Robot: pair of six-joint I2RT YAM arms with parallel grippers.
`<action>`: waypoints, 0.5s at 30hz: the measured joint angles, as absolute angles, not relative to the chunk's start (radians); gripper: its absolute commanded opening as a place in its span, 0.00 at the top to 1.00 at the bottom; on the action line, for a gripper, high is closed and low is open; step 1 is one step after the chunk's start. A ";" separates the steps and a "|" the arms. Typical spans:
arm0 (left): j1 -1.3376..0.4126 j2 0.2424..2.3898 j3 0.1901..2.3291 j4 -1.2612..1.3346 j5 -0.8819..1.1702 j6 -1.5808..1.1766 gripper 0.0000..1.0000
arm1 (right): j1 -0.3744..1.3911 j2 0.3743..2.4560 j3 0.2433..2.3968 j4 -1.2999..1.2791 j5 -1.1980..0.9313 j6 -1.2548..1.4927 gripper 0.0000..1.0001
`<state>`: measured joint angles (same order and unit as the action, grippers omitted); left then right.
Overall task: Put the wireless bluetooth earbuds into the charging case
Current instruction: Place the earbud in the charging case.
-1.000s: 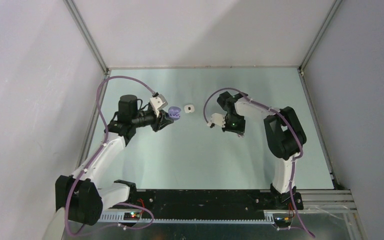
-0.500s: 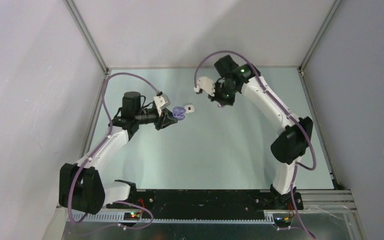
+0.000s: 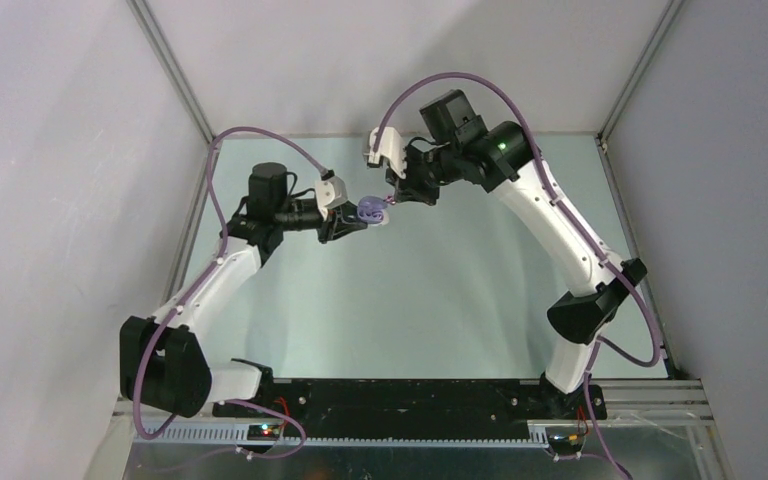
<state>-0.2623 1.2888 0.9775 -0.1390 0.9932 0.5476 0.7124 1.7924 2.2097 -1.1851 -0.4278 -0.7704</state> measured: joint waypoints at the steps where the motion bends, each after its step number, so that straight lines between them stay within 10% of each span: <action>1: -0.263 1.289 0.978 -0.139 0.998 0.550 1.00 | 0.714 1.798 2.210 -1.180 -0.434 -0.759 1.00; 15: -0.274 1.288 0.986 -0.137 1.003 0.550 1.00 | 0.751 1.861 2.218 -1.129 -0.503 -0.726 1.00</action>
<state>-0.2737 1.2884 0.9859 -0.1368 1.0027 0.5495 0.7513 1.8606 2.2181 -1.1294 -0.5030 -0.7261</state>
